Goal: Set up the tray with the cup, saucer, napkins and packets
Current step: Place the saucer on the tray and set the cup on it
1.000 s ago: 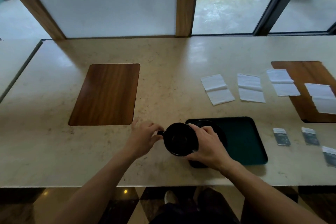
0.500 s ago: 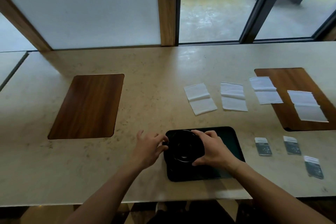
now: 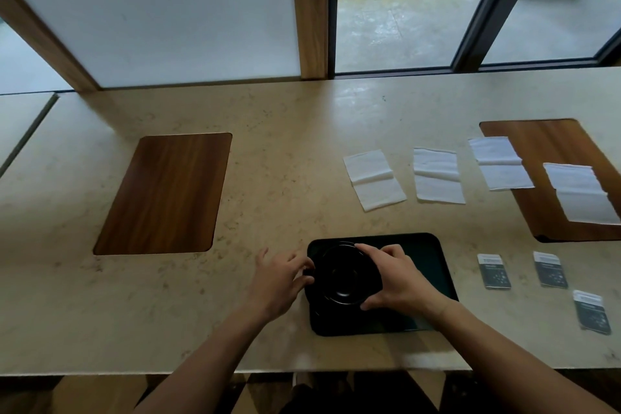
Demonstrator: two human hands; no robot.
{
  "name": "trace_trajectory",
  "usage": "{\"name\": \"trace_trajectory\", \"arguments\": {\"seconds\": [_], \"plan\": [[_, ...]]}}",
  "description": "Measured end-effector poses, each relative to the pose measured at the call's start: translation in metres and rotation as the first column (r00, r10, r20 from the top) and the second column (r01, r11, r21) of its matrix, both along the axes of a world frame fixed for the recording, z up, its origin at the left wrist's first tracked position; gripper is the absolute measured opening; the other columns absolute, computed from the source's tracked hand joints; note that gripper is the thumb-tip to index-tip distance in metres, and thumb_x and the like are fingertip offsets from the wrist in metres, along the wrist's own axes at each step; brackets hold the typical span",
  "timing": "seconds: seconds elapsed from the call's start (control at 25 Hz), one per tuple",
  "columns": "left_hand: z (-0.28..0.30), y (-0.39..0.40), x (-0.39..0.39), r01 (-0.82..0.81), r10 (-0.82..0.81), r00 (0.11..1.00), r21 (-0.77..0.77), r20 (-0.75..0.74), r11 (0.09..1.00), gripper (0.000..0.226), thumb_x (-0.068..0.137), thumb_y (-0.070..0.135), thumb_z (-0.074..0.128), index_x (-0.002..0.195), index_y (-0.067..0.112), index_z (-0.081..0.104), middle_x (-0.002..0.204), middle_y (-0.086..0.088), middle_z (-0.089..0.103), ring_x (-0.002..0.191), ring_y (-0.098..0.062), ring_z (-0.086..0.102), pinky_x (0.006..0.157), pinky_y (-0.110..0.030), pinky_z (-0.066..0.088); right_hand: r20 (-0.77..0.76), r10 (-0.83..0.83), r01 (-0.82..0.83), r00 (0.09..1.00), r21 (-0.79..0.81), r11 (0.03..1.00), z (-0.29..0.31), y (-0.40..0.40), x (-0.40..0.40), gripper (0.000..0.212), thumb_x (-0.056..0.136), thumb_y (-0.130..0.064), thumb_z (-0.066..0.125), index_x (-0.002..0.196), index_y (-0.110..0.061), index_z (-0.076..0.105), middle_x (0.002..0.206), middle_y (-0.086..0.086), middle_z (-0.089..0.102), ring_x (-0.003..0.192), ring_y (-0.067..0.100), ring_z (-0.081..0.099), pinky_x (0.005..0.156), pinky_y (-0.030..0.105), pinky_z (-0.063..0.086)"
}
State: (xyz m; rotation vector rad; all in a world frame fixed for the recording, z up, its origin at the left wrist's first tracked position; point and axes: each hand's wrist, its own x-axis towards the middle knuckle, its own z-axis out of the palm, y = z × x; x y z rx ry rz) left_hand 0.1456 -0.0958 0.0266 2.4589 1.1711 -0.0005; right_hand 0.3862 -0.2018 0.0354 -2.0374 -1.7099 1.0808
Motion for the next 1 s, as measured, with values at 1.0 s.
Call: {"name": "trace_trajectory", "arguments": {"seconds": [1.0], "plan": [[0.026,0.018,0.019,-0.039,0.022,0.981,0.085,0.192,0.996,0.027,0.092,0.049,0.053,0.113,0.035,0.063,0.111,0.013,0.064,0.108,-0.009,0.056,0.110,-0.044,0.023,0.160,-0.261,0.203,0.952,0.309,0.929,0.032,-0.011,0.025,0.062,0.082,-0.046,0.067,0.138,-0.029,0.045,0.130,-0.005,0.059,0.124,0.015,0.046,0.100,0.043,0.044]]}}
